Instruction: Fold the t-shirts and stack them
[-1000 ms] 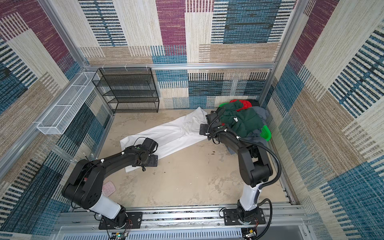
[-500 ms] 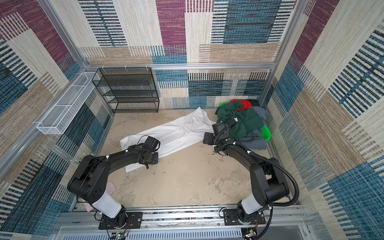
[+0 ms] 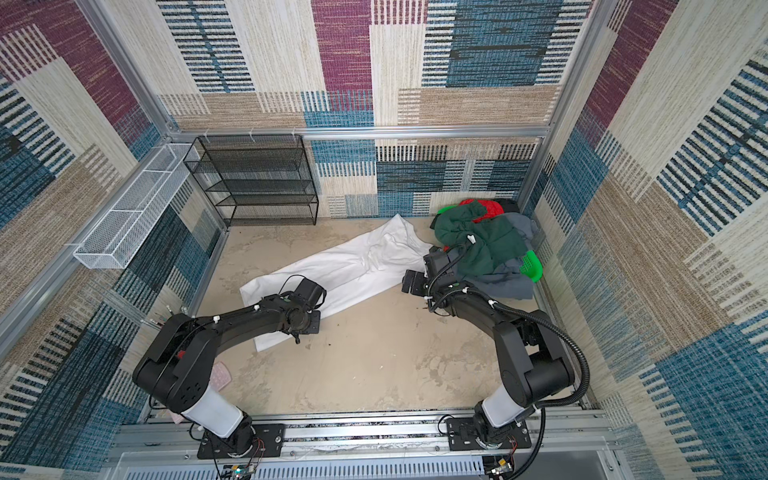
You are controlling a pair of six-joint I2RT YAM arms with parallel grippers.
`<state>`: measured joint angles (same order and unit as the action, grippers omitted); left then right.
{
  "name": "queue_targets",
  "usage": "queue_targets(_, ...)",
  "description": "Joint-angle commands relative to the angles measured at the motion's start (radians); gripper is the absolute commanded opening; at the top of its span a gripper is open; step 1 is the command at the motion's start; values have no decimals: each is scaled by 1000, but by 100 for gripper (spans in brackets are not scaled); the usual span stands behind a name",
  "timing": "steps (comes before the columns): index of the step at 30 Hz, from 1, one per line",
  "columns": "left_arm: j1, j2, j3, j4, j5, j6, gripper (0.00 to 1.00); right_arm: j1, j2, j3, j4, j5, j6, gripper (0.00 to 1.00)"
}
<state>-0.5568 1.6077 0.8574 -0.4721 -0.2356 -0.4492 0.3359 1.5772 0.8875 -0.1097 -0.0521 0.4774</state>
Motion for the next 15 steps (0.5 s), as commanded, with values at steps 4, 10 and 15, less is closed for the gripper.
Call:
queue_targets(4,-172,-66,-36,-146,87,-171,0,0,77,36,55,16,26,100)
queue_targets(10,-315,-137,-32,-169,154,-278,32,-1,205,141,26,76,5,94)
queue_targets(15,-333,-229,-17,-247,107,-278,54,-1,346,280,-28,161,-19,88)
